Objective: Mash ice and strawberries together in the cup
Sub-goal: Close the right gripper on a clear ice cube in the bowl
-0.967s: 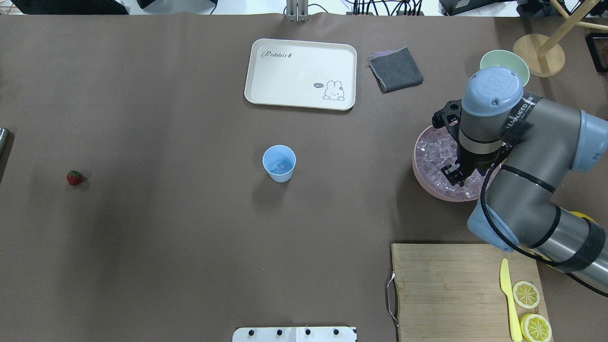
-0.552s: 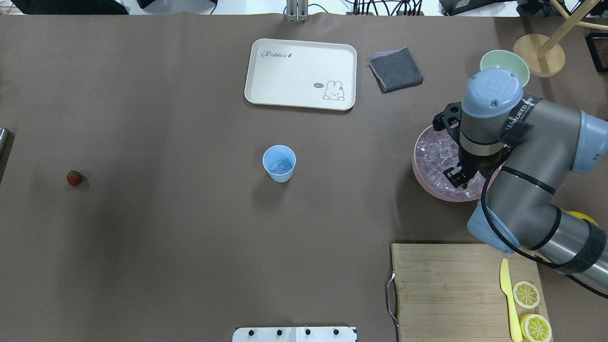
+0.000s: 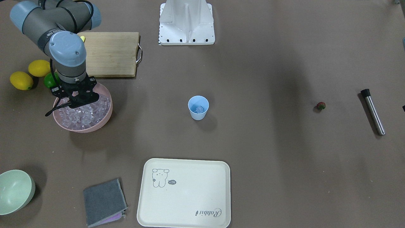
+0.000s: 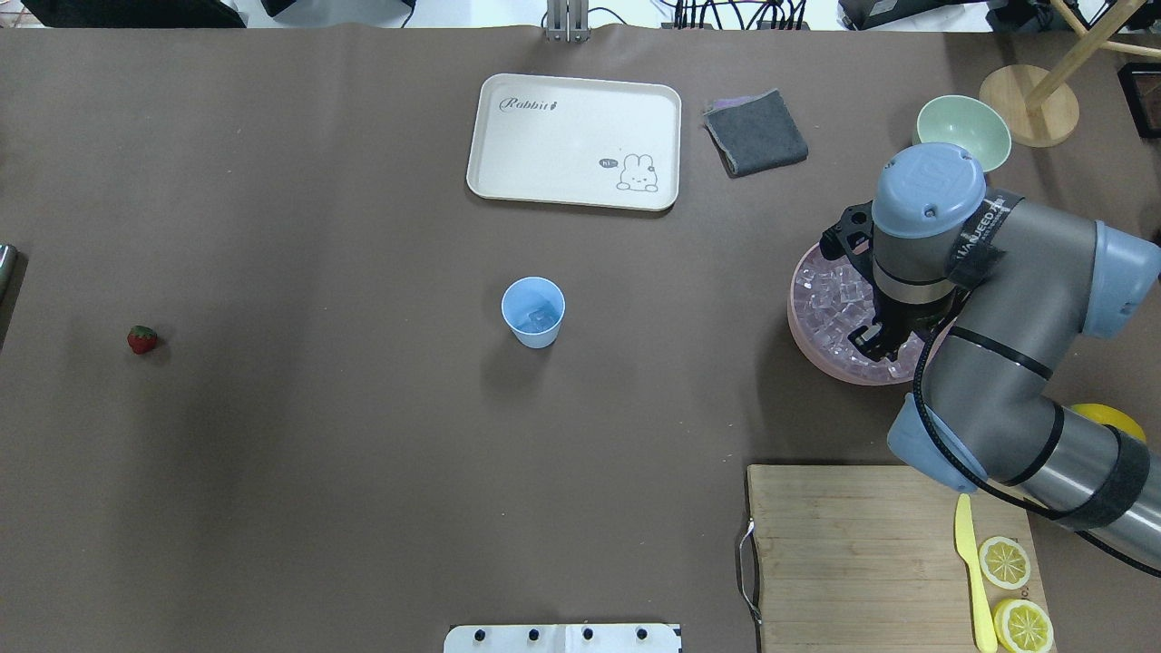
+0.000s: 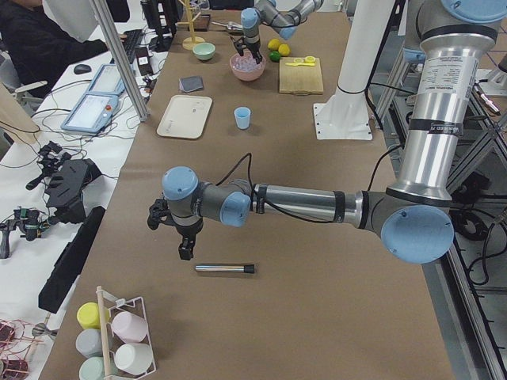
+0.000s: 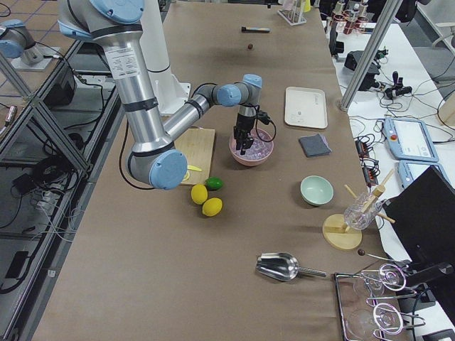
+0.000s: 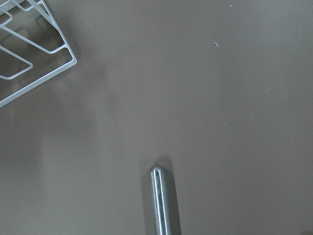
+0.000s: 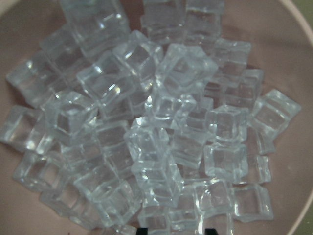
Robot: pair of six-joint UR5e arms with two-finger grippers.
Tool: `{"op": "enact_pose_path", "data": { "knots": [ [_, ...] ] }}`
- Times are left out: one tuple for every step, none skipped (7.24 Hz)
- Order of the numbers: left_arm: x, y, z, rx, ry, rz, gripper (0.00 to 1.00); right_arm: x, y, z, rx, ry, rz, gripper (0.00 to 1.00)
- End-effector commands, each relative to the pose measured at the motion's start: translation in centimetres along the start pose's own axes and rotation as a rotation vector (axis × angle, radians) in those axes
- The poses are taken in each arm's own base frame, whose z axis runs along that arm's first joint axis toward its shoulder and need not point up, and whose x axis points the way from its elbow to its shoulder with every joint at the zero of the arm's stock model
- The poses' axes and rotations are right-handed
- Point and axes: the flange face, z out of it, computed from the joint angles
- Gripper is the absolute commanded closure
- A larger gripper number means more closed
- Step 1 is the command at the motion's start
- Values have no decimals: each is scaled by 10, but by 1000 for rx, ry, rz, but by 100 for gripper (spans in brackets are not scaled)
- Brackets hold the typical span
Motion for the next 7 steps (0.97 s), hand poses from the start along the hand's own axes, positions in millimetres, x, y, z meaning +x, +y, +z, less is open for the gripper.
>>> {"op": "enact_pose_path", "data": {
  "knots": [
    [6, -2, 1, 0, 2, -17, 2, -3, -3, 3, 0, 14, -19, 51],
    [9, -2, 1, 0, 3, -20, 2, -5, -5, -2, 8, 9, -20, 51],
    [9, -2, 2, -2, 3, -20, 2, -7, -5, -6, 17, 4, -23, 51],
    [8, -1, 3, -4, 3, -22, 2, -6, -6, -6, 15, 5, -21, 51],
    [7, -1, 3, -4, 2, -24, 2, -8, -6, 2, 1, 13, -25, 51],
    [6, 0, 5, -8, 2, -25, 2, -12, -6, 7, -6, 14, -31, 51],
    [5, 0, 5, -9, 2, -27, 2, -14, -7, 3, 0, 11, -33, 51]
  ]
}}
